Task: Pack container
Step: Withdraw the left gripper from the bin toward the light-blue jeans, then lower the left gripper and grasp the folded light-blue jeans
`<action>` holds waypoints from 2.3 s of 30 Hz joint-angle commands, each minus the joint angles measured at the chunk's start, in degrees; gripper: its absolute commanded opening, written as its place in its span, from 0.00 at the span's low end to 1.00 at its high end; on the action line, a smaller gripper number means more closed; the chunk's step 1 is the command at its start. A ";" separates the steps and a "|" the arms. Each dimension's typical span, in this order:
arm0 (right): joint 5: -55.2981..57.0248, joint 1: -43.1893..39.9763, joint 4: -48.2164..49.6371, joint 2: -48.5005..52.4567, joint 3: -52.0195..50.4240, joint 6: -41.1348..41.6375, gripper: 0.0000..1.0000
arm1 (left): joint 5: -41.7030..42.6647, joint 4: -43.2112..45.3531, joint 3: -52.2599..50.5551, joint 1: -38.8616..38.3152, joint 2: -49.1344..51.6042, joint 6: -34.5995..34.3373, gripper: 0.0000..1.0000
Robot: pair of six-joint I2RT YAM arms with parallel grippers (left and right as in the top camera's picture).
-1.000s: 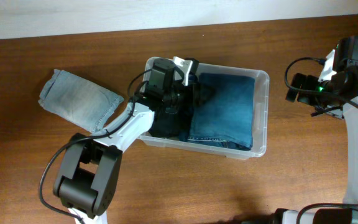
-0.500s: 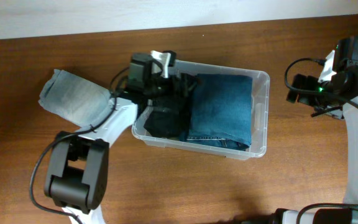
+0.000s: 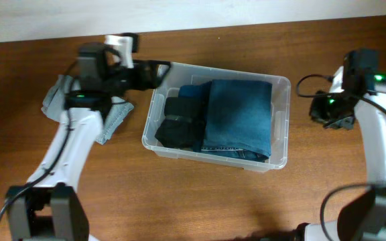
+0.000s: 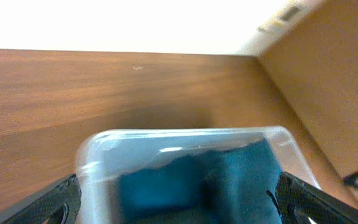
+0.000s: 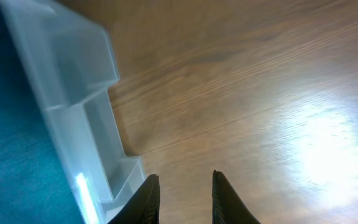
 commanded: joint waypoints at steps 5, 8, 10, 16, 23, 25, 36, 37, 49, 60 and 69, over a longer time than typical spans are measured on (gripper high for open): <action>-11.06 1.73 3.89 6.93 -1.99 -7.43 0.23 | -3.72 -8.52 0.35 10.43 -0.61 1.57 0.99; -16.20 3.21 8.74 9.29 -1.99 -10.03 0.24 | -3.98 -10.91 0.35 13.07 -0.61 1.79 0.99; -16.81 4.04 12.09 9.99 -1.99 -10.03 0.25 | -4.00 -12.33 0.35 14.36 -0.61 1.79 0.99; -17.25 4.74 16.09 9.99 -1.92 -10.03 0.27 | -6.64 -16.90 0.35 16.37 -0.61 1.79 0.99; -22.38 4.74 17.44 9.99 -1.92 -15.37 0.28 | -9.62 -20.65 0.35 18.38 -0.61 1.79 1.00; -22.97 4.74 18.51 9.99 -1.92 -15.65 0.29 | -9.62 -21.24 0.35 19.12 -0.66 1.77 0.99; -30.69 6.75 22.71 10.05 -1.92 -17.11 0.31 | -9.81 -24.41 0.35 23.65 -0.66 1.77 0.99; -30.45 7.26 22.73 10.10 -1.92 -17.09 0.33 | -9.81 -24.68 0.35 24.02 -0.66 1.79 1.00; -18.29 5.03 18.08 9.05 2.27 -16.61 0.50 | -15.56 -30.51 0.35 31.19 -0.85 -2.80 0.99; -15.15 2.91 5.90 6.80 16.41 -16.63 0.66 | -18.29 -32.11 0.28 33.77 3.04 -8.90 0.99; -14.49 2.91 3.85 6.62 16.81 -16.63 0.67 | -14.82 -28.41 0.28 33.59 15.17 -7.19 0.99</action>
